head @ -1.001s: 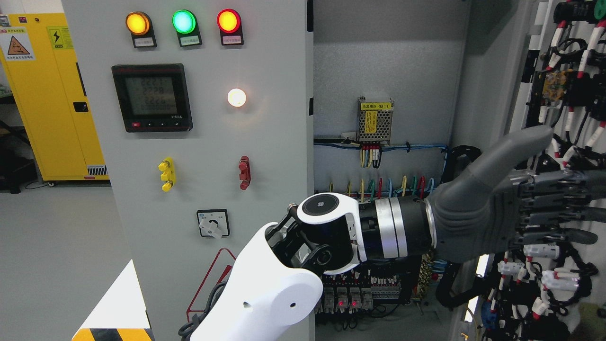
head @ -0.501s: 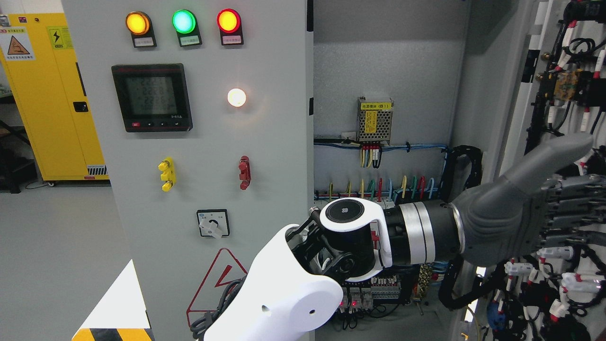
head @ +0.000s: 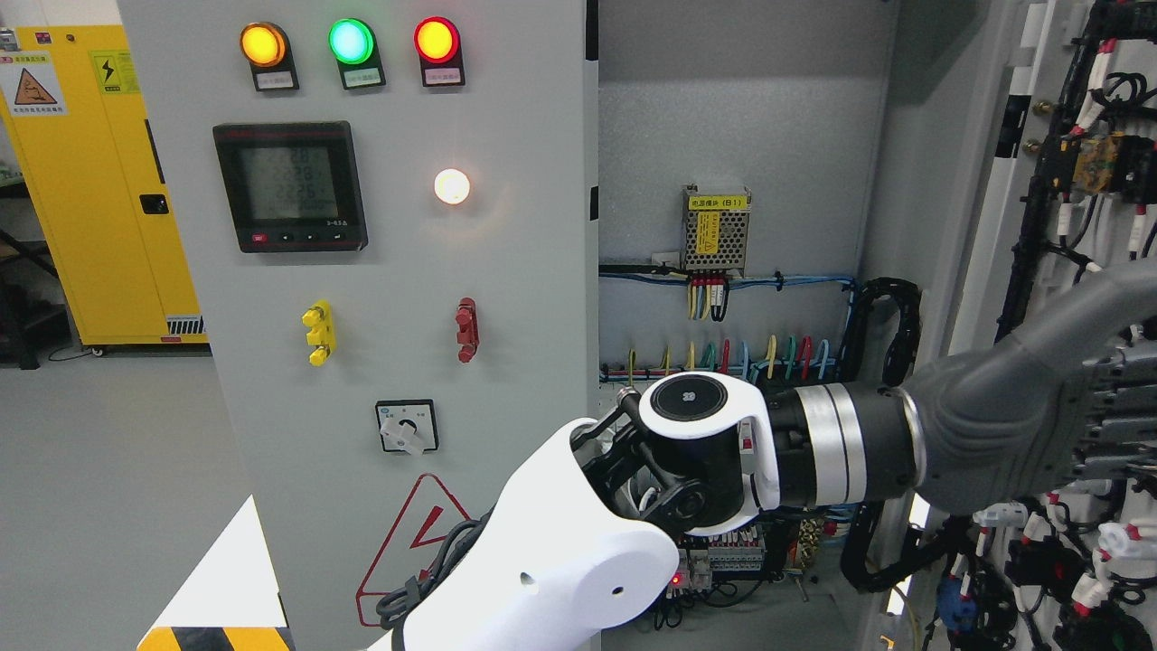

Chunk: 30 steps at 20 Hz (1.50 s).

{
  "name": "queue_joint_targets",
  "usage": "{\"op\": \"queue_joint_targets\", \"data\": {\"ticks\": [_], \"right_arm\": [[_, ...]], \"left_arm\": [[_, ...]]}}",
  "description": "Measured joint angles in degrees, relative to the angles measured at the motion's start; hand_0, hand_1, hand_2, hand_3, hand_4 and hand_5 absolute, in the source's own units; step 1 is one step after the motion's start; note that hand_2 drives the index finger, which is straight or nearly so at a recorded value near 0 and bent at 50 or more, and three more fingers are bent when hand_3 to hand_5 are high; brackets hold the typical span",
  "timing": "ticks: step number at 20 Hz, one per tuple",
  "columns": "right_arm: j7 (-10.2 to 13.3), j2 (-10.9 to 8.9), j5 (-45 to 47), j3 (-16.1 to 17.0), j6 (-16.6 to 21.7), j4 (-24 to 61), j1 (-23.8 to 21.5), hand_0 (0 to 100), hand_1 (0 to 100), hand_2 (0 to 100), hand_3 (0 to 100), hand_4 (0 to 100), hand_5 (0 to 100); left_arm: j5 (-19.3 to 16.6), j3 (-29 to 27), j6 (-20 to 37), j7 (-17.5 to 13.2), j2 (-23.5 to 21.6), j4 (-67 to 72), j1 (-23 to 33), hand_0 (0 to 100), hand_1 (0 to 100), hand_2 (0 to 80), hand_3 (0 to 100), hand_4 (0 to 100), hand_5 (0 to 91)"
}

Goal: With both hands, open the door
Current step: 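Push the switch-covered door outward with the left hand to swing it open, then withdraw the left hand down and out of view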

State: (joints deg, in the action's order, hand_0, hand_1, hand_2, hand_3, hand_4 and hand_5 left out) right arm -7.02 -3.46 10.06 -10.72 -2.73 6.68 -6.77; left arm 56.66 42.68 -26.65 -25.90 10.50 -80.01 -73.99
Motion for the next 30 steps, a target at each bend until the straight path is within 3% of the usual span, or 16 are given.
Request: {"op": "queue_joint_targets", "data": {"ticks": [17,24,30], "right_arm": [[0.00,0.02,0.00,0.00,-0.01,0.00,0.00,20,12,0,0,0,0],[0.00,0.02,-0.01,0.00,-0.06,0.00,0.00,20,12,0,0,0,0],[0.00,0.03,-0.01,0.00,-0.06,0.00,0.00,20,12,0,0,0,0]], "left_arm": [[1.56,1.21,0.77,0.01,0.25,-0.37,-0.12,0,0,0.0,0,0,0.0],[1.31,-2.01,-2.59,0.01,-2.71,-3.10,5.46,0,0,0.0,0,0,0.0],[-2.70,-4.75,-0.97,0.27,-8.90,-8.43,17.09,0,0,0.0,0,0,0.0]]}}
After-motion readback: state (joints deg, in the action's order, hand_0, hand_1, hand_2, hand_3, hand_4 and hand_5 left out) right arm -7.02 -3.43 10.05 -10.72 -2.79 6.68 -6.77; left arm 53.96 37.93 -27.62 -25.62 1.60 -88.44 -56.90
